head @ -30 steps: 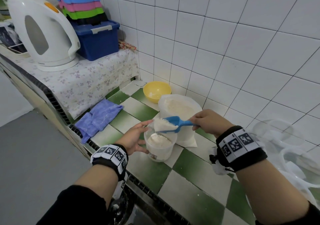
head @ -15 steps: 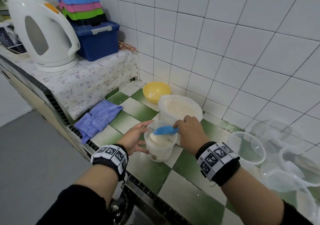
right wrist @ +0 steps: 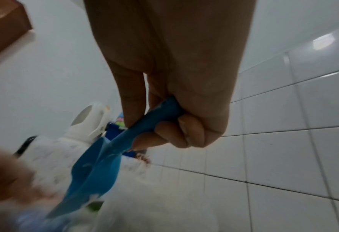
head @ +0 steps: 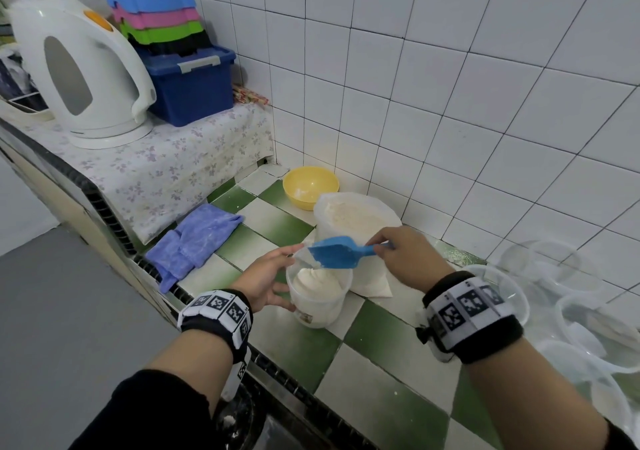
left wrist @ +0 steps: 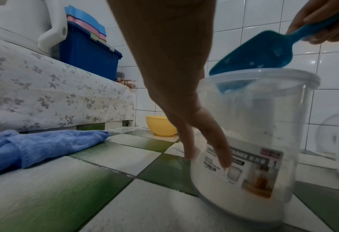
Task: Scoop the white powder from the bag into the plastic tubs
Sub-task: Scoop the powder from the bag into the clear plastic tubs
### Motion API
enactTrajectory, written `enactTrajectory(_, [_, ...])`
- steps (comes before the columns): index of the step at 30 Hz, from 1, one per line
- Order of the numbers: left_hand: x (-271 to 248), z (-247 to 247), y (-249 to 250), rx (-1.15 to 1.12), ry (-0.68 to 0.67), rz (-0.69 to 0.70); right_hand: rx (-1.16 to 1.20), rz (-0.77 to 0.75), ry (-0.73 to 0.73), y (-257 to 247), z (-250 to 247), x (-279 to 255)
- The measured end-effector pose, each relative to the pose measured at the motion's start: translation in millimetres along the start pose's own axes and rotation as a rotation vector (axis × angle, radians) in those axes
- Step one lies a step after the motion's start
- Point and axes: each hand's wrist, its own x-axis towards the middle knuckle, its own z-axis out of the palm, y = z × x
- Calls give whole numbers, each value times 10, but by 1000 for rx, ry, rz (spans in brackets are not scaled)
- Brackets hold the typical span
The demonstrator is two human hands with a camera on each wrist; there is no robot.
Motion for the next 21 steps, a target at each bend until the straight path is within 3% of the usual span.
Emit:
enactTrajectory(3, [3, 0, 10, 19, -8, 8, 250, 45, 57, 32, -292, -4])
enactTrajectory(5, [1, 2, 18, 27, -10, 7, 293, 56, 141, 80, -422, 48])
enactTrajectory(10, [-5, 6, 26, 33, -16, 8, -75, 40, 304, 128, -358, 362])
enactTrajectory(13, [-5, 4, 28, 30, -14, 6, -275, -79, 341, 52, -184, 499])
enactTrajectory(17, [-1, -4, 28, 26, -16, 5, -408, -178, 266, -31, -2, 614])
enactTrajectory(21, [3, -12, 25, 26, -18, 4, -452, -169, 190, -42, 77, 666])
